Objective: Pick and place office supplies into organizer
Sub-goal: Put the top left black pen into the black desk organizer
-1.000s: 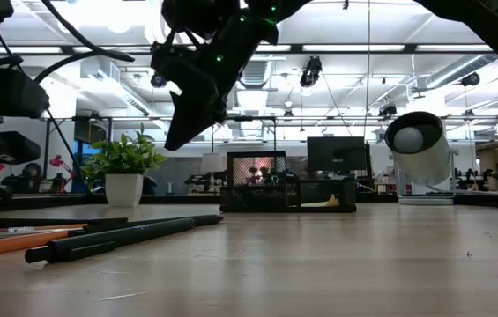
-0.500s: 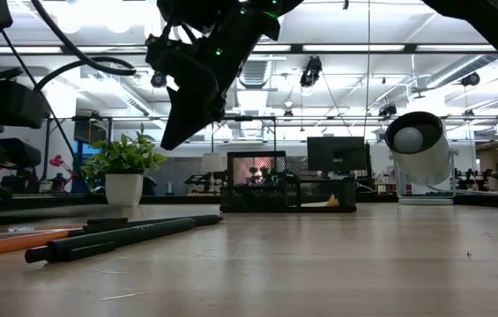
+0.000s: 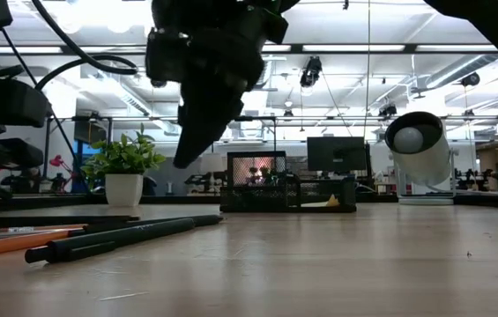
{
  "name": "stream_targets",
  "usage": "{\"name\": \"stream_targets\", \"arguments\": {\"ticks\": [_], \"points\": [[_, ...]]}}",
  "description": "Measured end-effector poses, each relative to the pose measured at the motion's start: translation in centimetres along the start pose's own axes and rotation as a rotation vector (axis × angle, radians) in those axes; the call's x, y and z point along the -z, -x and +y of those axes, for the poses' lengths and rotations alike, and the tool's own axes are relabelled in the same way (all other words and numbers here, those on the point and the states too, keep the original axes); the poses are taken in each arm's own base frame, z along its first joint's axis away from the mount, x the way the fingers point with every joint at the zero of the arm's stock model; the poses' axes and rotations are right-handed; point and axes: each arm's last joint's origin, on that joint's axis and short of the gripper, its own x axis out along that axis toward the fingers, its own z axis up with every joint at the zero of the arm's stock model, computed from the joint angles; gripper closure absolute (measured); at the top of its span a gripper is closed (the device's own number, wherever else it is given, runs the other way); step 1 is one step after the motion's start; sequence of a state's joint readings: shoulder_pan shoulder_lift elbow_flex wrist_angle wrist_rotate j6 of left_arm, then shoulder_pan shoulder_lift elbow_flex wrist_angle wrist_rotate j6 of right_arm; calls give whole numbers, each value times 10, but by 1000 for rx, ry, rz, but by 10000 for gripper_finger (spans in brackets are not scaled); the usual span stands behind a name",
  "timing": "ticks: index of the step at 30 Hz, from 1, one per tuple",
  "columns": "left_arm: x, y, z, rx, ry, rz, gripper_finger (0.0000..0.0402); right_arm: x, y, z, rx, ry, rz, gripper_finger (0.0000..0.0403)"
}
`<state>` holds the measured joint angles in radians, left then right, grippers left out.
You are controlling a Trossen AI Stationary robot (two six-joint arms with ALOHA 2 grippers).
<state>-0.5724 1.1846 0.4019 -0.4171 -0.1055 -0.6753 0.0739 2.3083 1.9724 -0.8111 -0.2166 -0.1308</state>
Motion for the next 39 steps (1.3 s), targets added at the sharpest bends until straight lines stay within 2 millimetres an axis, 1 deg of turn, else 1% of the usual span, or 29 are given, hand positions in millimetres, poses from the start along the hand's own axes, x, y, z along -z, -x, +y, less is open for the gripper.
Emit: {"name": "stream_targets", "arguments": {"ticks": [2, 7, 10, 15, 19, 23, 29, 32, 36, 39], "points": [[-1, 0, 0, 3, 5, -7, 391, 0, -2, 0, 28, -1, 3, 323], [-6, 12, -3, 44, 35, -82, 391, 0, -2, -1, 62, -12, 5, 295], [-8, 19, -2, 66, 42, -122, 391, 0, -2, -1, 61, -16, 4, 283], [-8, 22, -2, 70, 45, -143, 391, 0, -2, -1, 62, -16, 2, 269], [-8, 16, -3, 66, 46, -148, 391, -1, -2, -1, 62, -15, 0, 263], [-14, 6, -9, 86, 49, -172, 391, -1, -2, -2, 70, -15, -1, 262], [-14, -11, -11, 37, 63, -111, 391, -1, -2, -2, 93, -15, 1, 267], [-13, -13, -11, 27, 64, -97, 391, -1, -2, -2, 93, -16, 2, 269], [-19, 1, -13, 74, 71, -141, 391, -1, -2, -2, 95, -15, 2, 265], [-24, 17, -15, 123, 88, -221, 391, -1, -1, -3, 97, -13, 1, 262]]}}
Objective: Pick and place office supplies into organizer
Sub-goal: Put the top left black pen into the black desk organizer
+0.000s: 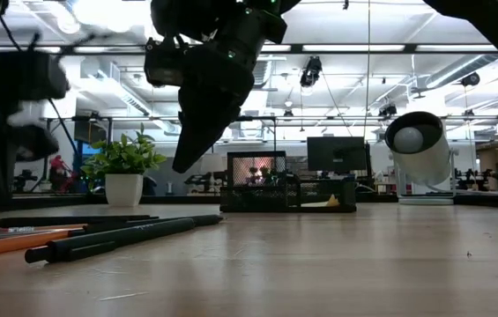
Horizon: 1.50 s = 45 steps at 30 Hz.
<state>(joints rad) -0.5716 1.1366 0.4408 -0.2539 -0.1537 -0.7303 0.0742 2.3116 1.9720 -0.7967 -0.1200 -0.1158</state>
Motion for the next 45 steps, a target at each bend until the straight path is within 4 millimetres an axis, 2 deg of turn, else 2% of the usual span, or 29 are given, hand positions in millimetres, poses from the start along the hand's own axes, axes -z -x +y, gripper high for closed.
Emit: {"name": "stream_targets", "arguments": {"ticks": [6, 9, 25, 31, 36, 40, 45], "points": [[8, 8, 10, -63, 12, 13, 391, 1, 0, -3, 5, -6, 1, 264], [13, 6, 15, -88, 6, 39, 391, 2, -1, -4, 16, -8, 6, 266], [14, -19, 10, -123, -2, 67, 391, 5, -5, -5, 21, -13, 9, 258], [15, -22, 11, -129, -3, 75, 391, 8, -5, -5, 18, -14, 38, 261], [15, -22, 11, -129, -3, 74, 391, 10, 8, -4, 3, -1, 84, 252], [15, -22, 11, -129, -3, 75, 391, 3, 18, 3, -68, 13, 8, 244], [13, -20, 10, -122, 0, 63, 391, -1, -2, 4, -70, -2, -74, 234]]}}
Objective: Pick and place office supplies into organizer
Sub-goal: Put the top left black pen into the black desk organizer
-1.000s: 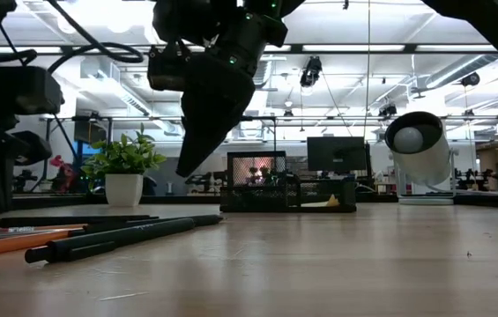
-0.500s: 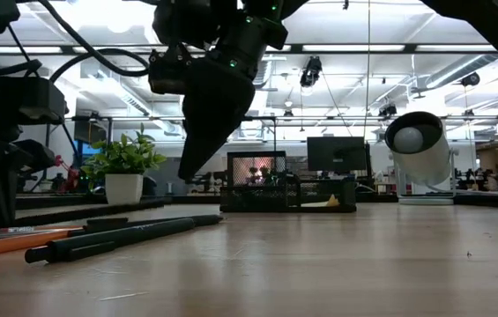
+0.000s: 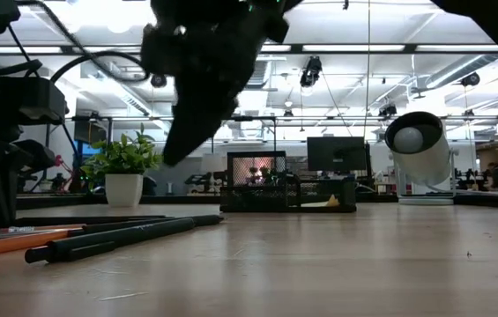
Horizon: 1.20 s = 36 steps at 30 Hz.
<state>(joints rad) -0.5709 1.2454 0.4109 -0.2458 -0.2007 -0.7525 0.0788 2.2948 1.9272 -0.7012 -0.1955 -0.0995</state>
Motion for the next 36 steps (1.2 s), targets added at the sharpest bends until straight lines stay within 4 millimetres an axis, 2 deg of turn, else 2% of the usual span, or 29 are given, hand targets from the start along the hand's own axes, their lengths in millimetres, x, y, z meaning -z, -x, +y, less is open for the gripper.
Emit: {"name": "stream_targets", "arguments": {"ticks": [5, 17, 23, 28, 36], "points": [[-2, 1, 0, -8, 7, -25, 391, 2, -14, -4, 6, -48, -6, 237], [-4, -14, -3, -15, 17, -63, 391, 16, -51, 10, 40, -75, 61, 256], [-7, -18, -7, 13, 26, -94, 391, 22, -58, 9, 116, -89, 67, 271], [-9, -18, -9, 32, 33, -111, 391, 24, -59, 4, 122, -120, 68, 304], [-13, -6, -10, 64, 42, -146, 391, 33, -64, 3, 119, -102, 99, 373]]}}
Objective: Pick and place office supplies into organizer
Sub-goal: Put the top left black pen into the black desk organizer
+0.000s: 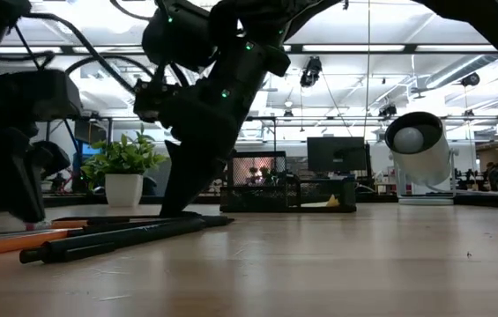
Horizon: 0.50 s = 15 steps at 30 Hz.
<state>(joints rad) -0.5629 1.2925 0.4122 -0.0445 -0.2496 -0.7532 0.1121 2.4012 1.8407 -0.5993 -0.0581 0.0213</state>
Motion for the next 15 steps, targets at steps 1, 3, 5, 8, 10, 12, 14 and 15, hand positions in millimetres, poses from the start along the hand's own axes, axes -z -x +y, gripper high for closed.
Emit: {"name": "stream_targets", "arguments": {"ticks": [1, 3, 5, 8, 10, 12, 14, 15], "points": [[-2, 3, 0, 3, 3, -17, 391, 0, 0, 0, -1, 6, 2, 378], [-4, 7, 0, -6, 6, -36, 391, 0, 0, 1, 10, 21, 3, 388], [-4, 10, 2, -26, 3, -43, 391, -1, 1, 1, 18, 23, 1, 389], [-3, 12, 4, -40, 0, -40, 391, -5, 5, 3, 39, 32, -6, 376], [0, 12, 6, -50, -4, -29, 391, -10, 8, 4, 38, 46, -22, 360], [1, 10, 6, -56, -7, -23, 391, -12, 10, 7, 38, 75, -14, 340], [2, 7, 6, -66, -10, -16, 391, -13, 13, 9, 36, 108, -9, 318], [2, 6, 7, -71, -13, -10, 391, -13, 14, 11, 33, 125, -7, 306]]}}
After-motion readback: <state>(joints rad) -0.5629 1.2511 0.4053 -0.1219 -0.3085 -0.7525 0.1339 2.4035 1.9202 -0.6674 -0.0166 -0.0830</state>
